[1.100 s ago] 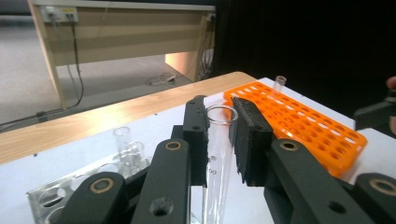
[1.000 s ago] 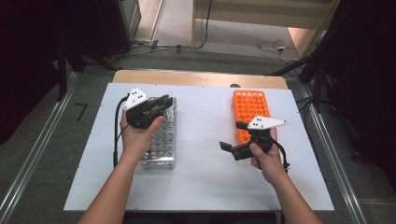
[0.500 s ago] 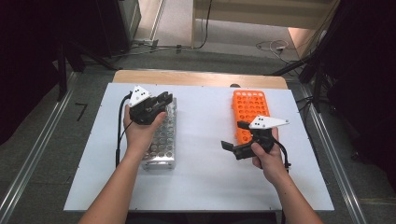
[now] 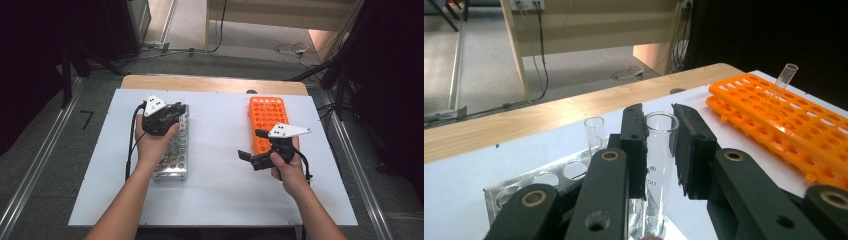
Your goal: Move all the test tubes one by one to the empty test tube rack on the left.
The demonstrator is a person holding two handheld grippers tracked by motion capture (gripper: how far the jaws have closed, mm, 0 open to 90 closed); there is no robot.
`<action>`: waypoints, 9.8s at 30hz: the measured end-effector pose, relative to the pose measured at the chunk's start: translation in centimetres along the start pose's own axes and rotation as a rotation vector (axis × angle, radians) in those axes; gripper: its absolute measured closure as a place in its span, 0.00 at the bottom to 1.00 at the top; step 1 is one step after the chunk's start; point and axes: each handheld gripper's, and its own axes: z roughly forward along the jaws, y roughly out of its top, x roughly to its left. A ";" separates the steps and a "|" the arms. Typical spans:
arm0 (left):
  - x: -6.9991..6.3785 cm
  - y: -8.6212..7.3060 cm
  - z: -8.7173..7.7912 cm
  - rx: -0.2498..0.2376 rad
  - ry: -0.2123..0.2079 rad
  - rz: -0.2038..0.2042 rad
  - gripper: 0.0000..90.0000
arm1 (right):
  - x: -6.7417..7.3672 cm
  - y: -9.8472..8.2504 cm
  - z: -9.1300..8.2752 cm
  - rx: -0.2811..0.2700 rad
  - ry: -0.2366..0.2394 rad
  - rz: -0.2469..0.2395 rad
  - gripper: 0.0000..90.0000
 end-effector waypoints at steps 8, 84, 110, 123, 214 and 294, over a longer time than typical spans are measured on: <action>0.0 -0.5 0.2 0.055 -0.002 0.000 0.83 | 0.1 0.0 0.0 0.004 0.000 0.001 0.00; -3.3 -1.7 -6.8 0.054 -0.210 -0.038 0.00 | -6.3 -0.4 -0.4 -0.018 -0.161 0.115 0.00; -4.0 -1.8 -6.9 0.062 -0.235 -0.030 0.00 | -12.4 1.0 4.9 0.139 -0.430 0.240 0.57; -4.1 -1.7 -7.0 0.062 -0.236 -0.028 0.00 | -13.5 1.0 6.4 0.195 -0.501 0.263 0.74; -8.1 0.0 -7.2 0.030 -0.344 0.031 0.00 | 3.3 0.8 -1.0 -0.006 -0.119 0.021 0.82; -11.4 0.3 -6.4 0.015 -0.426 0.116 0.84 | 8.4 0.9 2.4 0.056 0.102 -0.124 0.22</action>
